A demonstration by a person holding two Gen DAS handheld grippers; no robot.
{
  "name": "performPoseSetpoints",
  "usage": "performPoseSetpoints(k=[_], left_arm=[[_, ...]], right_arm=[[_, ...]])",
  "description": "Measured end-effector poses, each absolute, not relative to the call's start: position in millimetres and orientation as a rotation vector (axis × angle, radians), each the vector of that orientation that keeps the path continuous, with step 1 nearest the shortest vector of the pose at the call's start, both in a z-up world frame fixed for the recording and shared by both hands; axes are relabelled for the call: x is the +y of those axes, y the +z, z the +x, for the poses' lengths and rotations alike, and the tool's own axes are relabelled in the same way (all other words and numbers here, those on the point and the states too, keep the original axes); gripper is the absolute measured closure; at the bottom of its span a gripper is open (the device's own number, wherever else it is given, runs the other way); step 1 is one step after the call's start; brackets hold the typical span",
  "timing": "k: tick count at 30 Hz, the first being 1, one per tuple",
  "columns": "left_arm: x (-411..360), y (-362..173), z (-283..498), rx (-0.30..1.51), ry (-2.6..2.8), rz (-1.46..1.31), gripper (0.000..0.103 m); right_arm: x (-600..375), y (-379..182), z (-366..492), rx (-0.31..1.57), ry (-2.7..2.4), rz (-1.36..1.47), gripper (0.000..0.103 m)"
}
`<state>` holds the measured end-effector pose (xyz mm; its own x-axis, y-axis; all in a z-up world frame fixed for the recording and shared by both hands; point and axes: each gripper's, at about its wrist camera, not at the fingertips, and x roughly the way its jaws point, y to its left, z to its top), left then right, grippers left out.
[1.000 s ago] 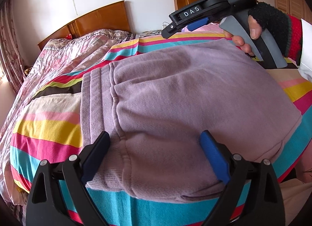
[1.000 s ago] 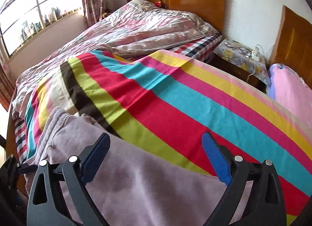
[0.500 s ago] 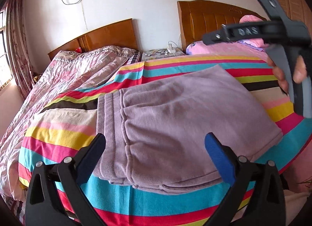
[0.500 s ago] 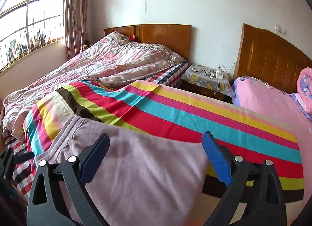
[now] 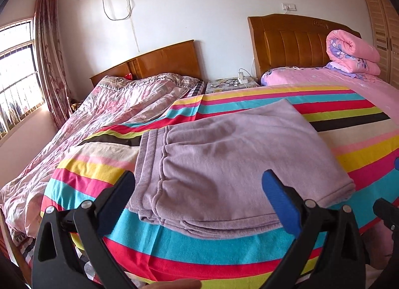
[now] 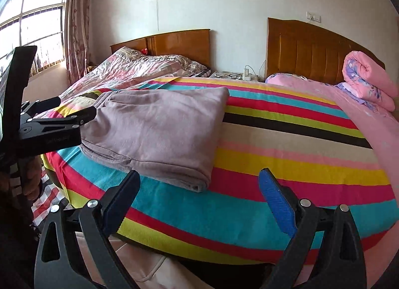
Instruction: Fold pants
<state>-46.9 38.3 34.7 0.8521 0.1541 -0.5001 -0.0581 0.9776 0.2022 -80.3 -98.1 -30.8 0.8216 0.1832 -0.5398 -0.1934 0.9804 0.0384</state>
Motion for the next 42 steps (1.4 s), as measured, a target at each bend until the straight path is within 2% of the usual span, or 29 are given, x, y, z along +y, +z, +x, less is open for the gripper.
performPoseSetpoints(k=[42], left_arm=[[47,27,-59,0.556,0.064,0.083,0.001]], right_arm=[[-86,-36,-78,0.562,0.189,-0.022,0.011]])
